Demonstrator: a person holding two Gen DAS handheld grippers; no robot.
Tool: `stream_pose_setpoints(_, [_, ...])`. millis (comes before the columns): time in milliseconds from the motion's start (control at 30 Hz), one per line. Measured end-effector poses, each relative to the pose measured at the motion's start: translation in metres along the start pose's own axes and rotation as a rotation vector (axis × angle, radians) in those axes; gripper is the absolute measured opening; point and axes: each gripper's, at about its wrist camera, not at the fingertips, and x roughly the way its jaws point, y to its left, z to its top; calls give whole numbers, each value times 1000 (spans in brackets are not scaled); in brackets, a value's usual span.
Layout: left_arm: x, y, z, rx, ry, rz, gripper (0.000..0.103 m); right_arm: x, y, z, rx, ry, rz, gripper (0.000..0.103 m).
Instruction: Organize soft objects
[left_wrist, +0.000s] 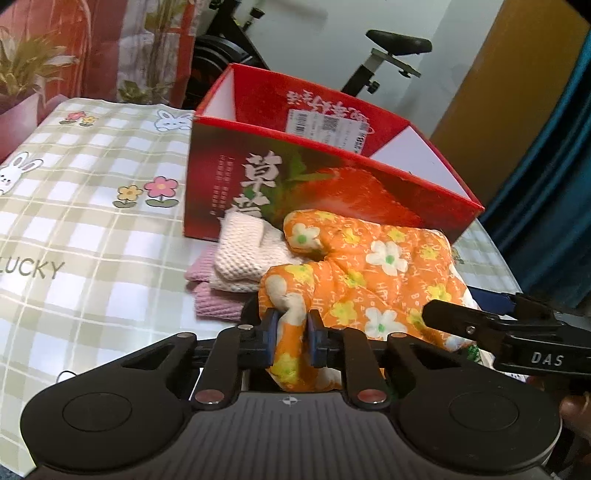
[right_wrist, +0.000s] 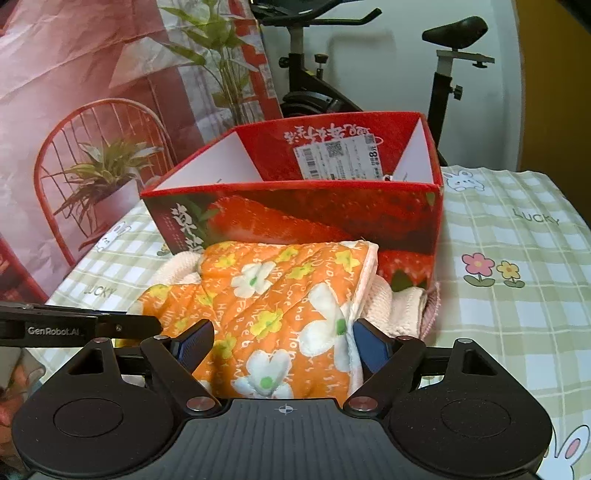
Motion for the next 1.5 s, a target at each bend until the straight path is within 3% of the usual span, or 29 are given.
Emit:
stream_pose_setpoints(367, [5,4,-4,-11,9,7,18,5,-6,-2,30,14,0,76])
stream_pose_setpoints(500, [1,3,-4,-5,-9,1,15,4,-4,-1,24,11,4,62])
stream_pose_setpoints(700, [-9,-2,-2,17,-40,-1,12,-5,0,5,10,-18,17,28])
stream_pose_setpoints(833, [-17,-4,1,27,-65,-3,12,-11,4,9,-8,-32,20,16])
stream_pose_setpoints(1500, [-66,-13,35,63,-240,-27,12,-53,28,53,-69,-185,64,13])
